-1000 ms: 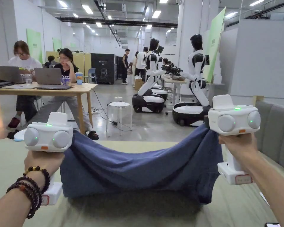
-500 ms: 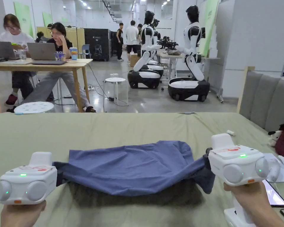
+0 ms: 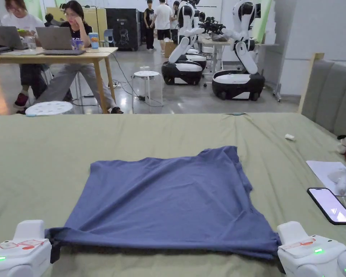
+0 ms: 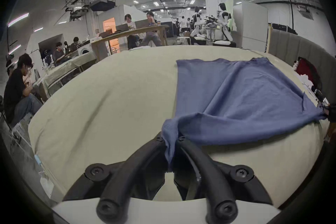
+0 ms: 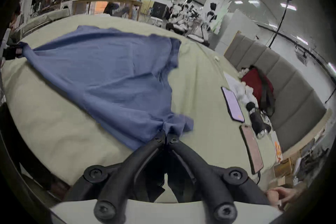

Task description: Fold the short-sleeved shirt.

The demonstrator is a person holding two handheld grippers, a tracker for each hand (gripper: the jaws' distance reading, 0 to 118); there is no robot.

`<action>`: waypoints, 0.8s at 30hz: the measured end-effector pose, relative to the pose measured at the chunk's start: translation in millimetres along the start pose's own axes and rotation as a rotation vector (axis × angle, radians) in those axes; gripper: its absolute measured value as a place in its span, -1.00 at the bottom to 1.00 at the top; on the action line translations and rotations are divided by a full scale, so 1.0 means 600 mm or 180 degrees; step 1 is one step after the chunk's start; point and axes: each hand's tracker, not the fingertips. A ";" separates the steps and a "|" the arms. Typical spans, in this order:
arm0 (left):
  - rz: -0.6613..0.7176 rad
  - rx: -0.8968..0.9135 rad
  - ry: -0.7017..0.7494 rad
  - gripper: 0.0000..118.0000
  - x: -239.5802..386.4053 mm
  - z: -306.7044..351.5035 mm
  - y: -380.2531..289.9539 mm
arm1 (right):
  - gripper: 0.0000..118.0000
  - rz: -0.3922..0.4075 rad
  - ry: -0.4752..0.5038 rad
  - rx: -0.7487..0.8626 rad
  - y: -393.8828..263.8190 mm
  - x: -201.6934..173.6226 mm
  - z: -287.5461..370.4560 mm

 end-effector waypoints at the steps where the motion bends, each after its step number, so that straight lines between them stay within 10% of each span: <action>1: 0.0018 -0.0015 -0.0021 -0.92 -0.002 0.004 -0.006 | -0.99 -0.0081 0.0059 -0.0054 -0.010 0.001 0.006; 15: -0.0173 -0.0137 0.0086 -0.85 0.022 0.012 -0.042 | -0.88 -0.0094 0.0003 -0.0251 -0.031 -0.010 0.000; 17: -0.0113 -0.0172 0.0131 -0.17 0.019 0.018 -0.037 | -0.20 -0.0250 -0.0131 -0.0178 -0.026 -0.005 0.019; 19: 0.0032 -0.0109 0.0077 0.97 0.017 0.038 -0.031 | 0.90 -0.0340 -0.0074 -0.0031 -0.021 0.002 0.042; 24: -0.0016 0.0143 0.0044 0.92 0.026 0.079 0.007 | 0.76 -0.0540 0.0077 0.0217 0.012 0.002 0.067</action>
